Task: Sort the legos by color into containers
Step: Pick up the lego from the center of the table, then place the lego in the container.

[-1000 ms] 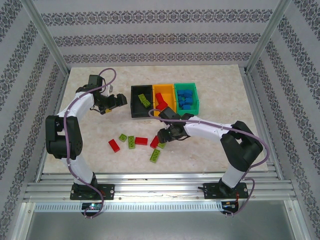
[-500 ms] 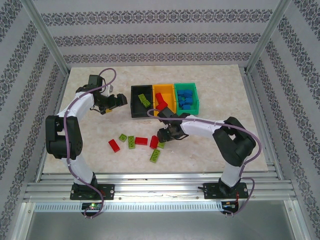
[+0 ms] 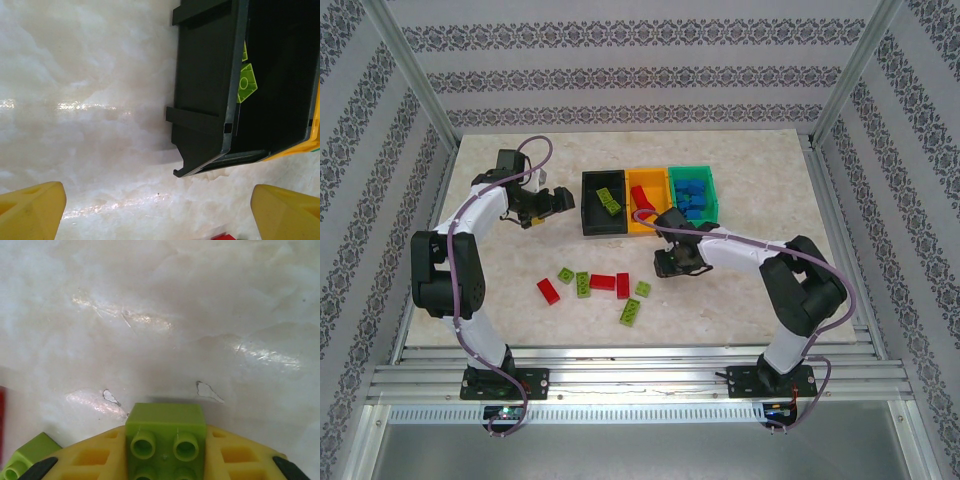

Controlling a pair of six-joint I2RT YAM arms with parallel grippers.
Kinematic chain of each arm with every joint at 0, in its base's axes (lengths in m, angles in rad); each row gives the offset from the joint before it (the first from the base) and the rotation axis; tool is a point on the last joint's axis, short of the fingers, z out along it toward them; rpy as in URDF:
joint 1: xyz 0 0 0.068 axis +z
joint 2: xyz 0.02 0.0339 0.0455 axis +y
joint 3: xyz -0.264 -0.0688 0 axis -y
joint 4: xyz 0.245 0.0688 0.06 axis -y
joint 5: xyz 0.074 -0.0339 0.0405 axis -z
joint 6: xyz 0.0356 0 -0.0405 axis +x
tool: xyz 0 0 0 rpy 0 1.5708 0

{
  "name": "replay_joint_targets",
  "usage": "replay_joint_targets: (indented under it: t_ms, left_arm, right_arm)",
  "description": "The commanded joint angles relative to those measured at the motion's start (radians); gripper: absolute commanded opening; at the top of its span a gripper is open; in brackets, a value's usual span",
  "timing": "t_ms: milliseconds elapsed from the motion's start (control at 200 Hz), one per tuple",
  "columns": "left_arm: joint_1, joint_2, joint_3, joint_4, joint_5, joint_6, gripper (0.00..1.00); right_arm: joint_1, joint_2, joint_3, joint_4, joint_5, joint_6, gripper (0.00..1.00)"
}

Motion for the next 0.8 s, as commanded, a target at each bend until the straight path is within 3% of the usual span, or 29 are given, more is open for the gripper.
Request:
replay_joint_targets:
  t_ms: [0,530,794]
  left_arm:
    - [0.014,0.000,0.028,-0.015,0.001,0.002,0.95]
    - [0.015,0.008,0.034,-0.017,0.009,0.001,0.95]
    - [0.014,0.005,0.031,-0.006,0.030,-0.008,0.96]
  right_arm:
    - [0.002,-0.015,0.050,-0.004,-0.026,-0.007,0.27]
    - [0.043,0.242,0.579,-0.032,-0.071,-0.031,0.29]
    - [0.010,0.409,0.835,-0.089,-0.044,-0.045,0.37]
